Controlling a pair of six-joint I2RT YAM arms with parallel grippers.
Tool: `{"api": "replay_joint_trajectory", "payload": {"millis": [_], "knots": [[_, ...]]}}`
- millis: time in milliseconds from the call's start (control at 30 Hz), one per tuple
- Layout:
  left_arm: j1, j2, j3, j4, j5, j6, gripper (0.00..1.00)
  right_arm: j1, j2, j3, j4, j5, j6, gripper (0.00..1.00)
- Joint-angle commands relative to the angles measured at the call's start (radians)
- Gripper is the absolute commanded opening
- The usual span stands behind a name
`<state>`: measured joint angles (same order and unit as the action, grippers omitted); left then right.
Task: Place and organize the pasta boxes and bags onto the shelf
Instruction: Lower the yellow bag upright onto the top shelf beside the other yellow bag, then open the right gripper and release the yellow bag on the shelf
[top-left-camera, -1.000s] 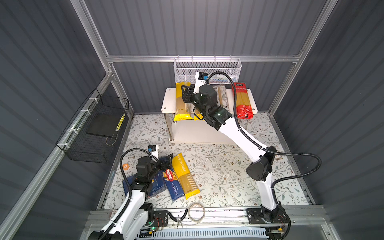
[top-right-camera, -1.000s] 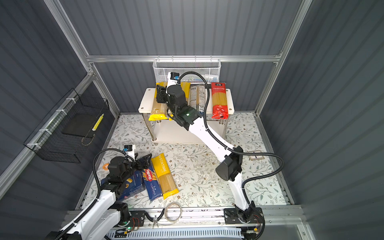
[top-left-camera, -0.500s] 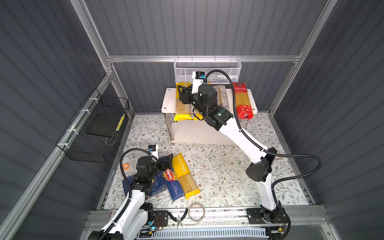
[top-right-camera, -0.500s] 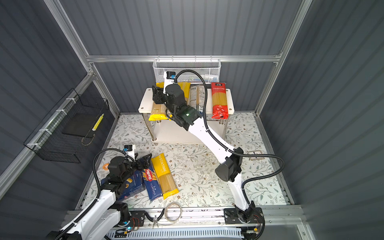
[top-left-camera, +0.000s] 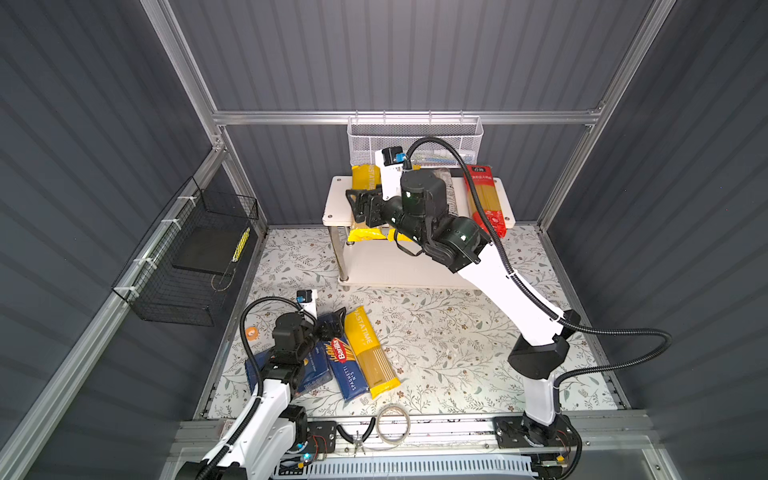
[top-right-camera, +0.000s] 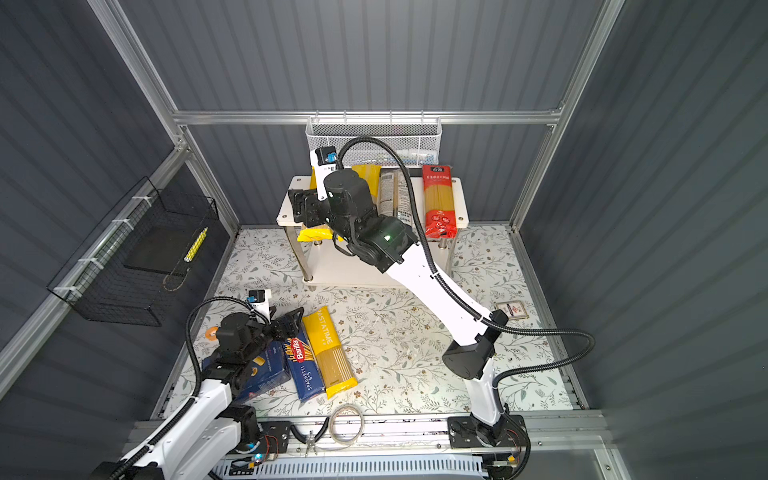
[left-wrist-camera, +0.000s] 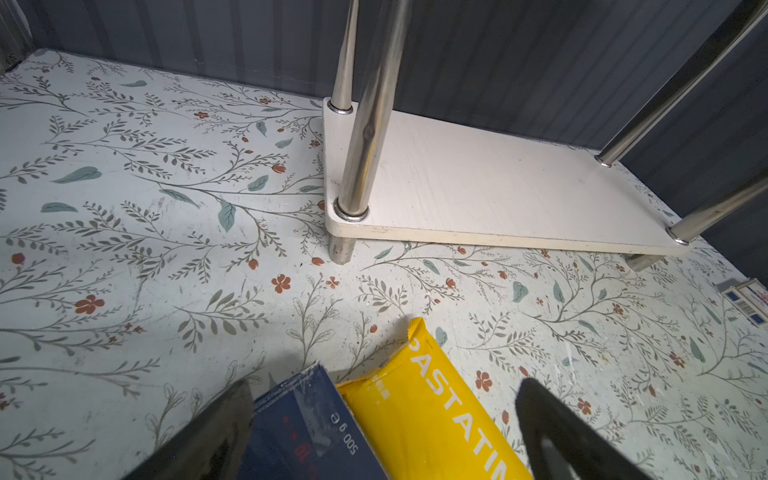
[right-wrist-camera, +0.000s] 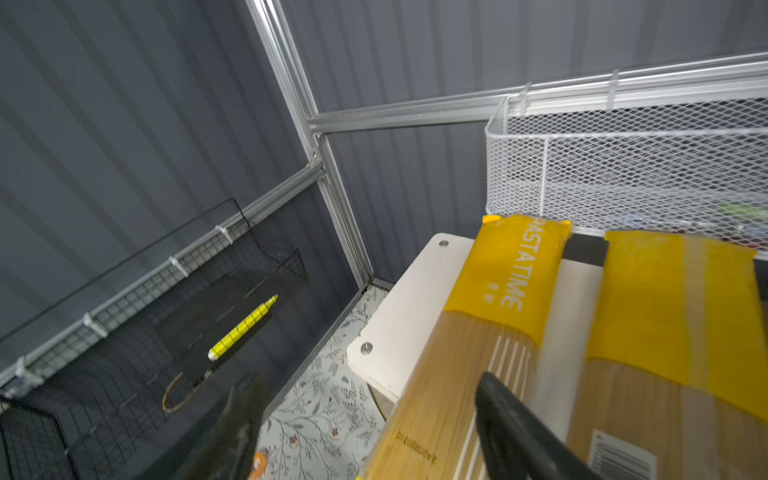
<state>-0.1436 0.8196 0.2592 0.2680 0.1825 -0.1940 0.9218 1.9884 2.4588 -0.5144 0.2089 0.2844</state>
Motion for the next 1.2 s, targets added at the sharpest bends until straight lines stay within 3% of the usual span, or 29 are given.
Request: {"api": "replay_joint_trajectory", "payload": {"millis": [0, 567, 1167], "knots": [[-0.005, 0.000, 0.031, -0.009, 0.000, 0.009, 1.00, -0.009, -0.007, -0.020, -0.098, -0.007, -0.023, 0.83], [-0.005, -0.006, 0.029, -0.009, 0.000, 0.008, 0.99, -0.014, -0.002, -0.002, -0.244, -0.006, -0.016, 0.85], [-0.005, 0.000, 0.031, -0.011, -0.001, 0.008, 1.00, -0.014, 0.057, -0.002, -0.269, -0.050, -0.003, 0.87]]}}
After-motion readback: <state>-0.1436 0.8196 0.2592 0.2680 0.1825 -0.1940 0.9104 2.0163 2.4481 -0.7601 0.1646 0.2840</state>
